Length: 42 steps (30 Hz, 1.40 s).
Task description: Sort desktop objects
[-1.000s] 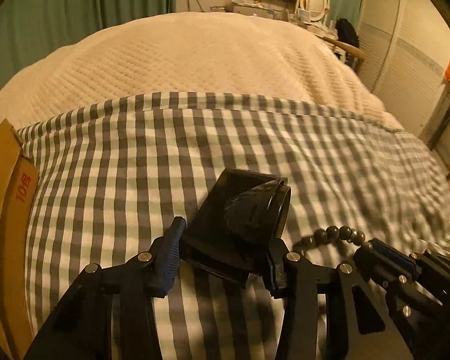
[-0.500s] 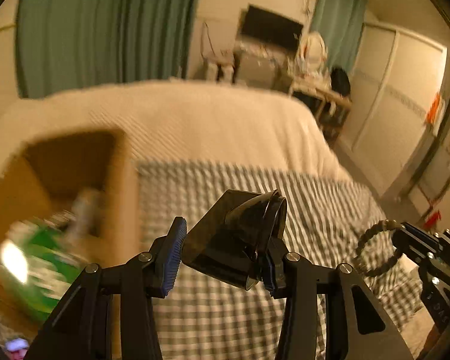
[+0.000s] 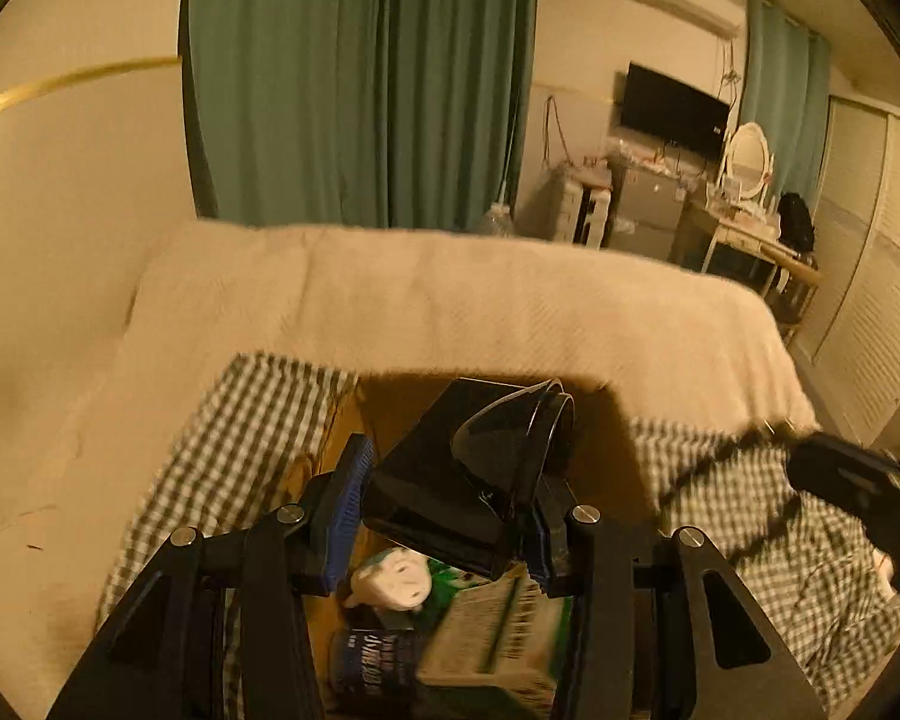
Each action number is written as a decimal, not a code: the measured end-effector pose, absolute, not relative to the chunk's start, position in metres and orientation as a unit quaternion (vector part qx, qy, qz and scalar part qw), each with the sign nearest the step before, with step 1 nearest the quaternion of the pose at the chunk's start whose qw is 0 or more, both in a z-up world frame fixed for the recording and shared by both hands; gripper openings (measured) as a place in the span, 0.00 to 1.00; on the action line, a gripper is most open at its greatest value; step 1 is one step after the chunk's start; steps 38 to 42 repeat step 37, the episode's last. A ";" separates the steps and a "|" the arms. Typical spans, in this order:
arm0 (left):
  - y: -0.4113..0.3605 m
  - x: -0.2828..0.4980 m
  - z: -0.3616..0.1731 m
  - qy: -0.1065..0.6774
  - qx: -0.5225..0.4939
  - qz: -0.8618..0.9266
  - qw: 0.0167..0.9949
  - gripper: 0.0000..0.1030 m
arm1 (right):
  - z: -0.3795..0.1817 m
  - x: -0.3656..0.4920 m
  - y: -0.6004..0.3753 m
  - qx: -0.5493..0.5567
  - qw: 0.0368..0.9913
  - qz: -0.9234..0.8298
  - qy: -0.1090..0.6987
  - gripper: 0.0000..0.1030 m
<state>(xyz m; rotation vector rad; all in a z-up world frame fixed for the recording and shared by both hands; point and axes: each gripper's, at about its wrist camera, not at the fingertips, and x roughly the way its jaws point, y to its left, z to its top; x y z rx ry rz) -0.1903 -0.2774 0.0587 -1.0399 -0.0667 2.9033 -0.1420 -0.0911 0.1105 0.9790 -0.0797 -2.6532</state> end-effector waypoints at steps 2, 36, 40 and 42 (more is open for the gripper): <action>-0.278 -0.199 0.034 -0.022 -0.342 0.938 0.039 0.44 | 0.093 -0.162 -0.108 0.357 0.155 -0.920 -0.035 0.11; -0.199 -0.094 0.028 -0.001 -0.300 0.953 0.036 1.00 | 0.028 -0.068 0.009 0.344 -0.021 -0.938 -0.028 0.99; -0.198 -0.095 0.029 -0.005 -0.301 0.953 0.038 1.00 | 0.026 -0.066 0.003 0.343 -0.022 -0.939 -0.028 0.99; -0.198 -0.095 0.029 -0.005 -0.301 0.953 0.038 1.00 | 0.026 -0.066 0.003 0.343 -0.022 -0.939 -0.028 0.99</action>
